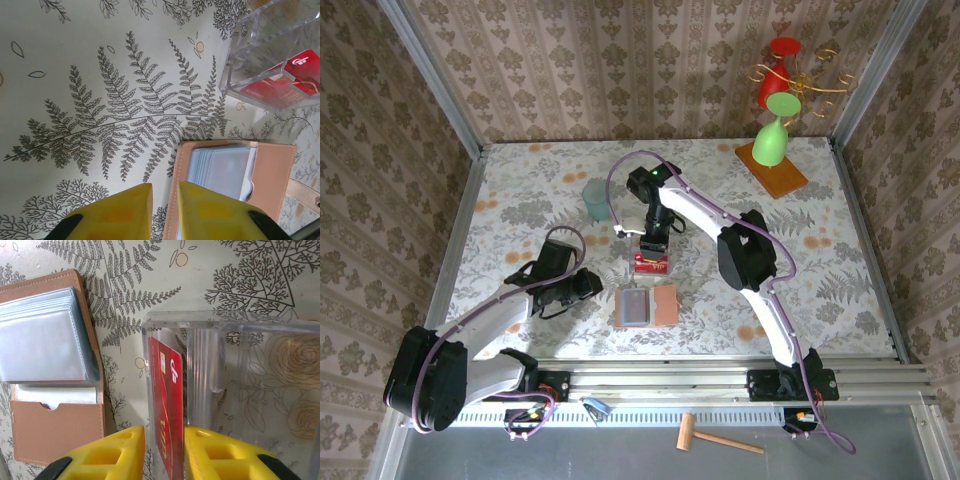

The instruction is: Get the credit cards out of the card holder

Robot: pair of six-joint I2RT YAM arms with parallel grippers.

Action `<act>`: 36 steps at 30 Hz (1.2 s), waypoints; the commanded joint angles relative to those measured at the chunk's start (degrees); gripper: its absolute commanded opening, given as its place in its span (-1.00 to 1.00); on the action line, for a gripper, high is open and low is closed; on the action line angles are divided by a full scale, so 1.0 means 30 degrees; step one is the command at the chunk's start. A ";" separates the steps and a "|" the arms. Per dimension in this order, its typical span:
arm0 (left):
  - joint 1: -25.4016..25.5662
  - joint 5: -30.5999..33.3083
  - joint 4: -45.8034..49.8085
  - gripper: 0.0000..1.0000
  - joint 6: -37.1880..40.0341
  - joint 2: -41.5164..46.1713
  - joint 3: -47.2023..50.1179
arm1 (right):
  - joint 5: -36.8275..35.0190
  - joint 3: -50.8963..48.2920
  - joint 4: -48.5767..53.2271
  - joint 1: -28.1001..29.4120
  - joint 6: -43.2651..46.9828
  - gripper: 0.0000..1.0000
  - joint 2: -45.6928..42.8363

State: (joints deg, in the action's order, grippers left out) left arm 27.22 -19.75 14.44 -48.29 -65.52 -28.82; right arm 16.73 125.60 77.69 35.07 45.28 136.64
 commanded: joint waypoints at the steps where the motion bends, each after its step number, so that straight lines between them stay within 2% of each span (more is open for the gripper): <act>1: -0.0099 -0.0449 -0.0291 -0.58 0.0162 -0.0092 0.0085 | -0.0414 -0.0439 -0.0970 -0.0091 -0.0913 -0.43 -0.2040; 7: 0.0058 -0.0645 -0.0811 -0.58 0.0086 -0.0393 0.0084 | -0.0273 -0.3658 -0.3903 0.0083 -0.2441 -0.39 -0.4562; 14: 0.0472 -0.0786 -0.1206 -0.58 0.0046 -0.0980 -0.0148 | -0.0129 -0.8164 -0.7945 0.0598 -0.6064 -0.35 -0.7337; 22: 0.1131 -0.0826 -0.1736 -0.59 -0.0376 -0.1240 0.0084 | -0.0962 -1.3818 -1.3422 0.1152 -1.3181 -0.30 -1.0758; 28: 0.1953 -0.0687 -0.1806 -0.59 -0.0629 -0.1386 0.0168 | -0.2155 -1.6318 -1.5243 0.2134 -1.8545 -0.30 -1.2058; 33: 0.2605 -0.0539 -0.1809 -0.60 -0.0964 -0.1168 0.0390 | -0.2246 -1.8749 -1.7333 0.3146 -2.2883 -0.33 -1.3219; 36: 0.2993 -0.0365 -0.1821 -0.59 -0.1208 -0.0933 0.0661 | -0.2337 -1.9779 -1.8050 0.3836 -2.4317 -0.35 -1.3677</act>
State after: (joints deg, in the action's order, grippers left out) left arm 35.24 -21.34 9.08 -50.54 -69.21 -28.12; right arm 11.40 68.69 27.99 45.01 -18.04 98.24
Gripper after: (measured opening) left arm 0.204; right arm 0.327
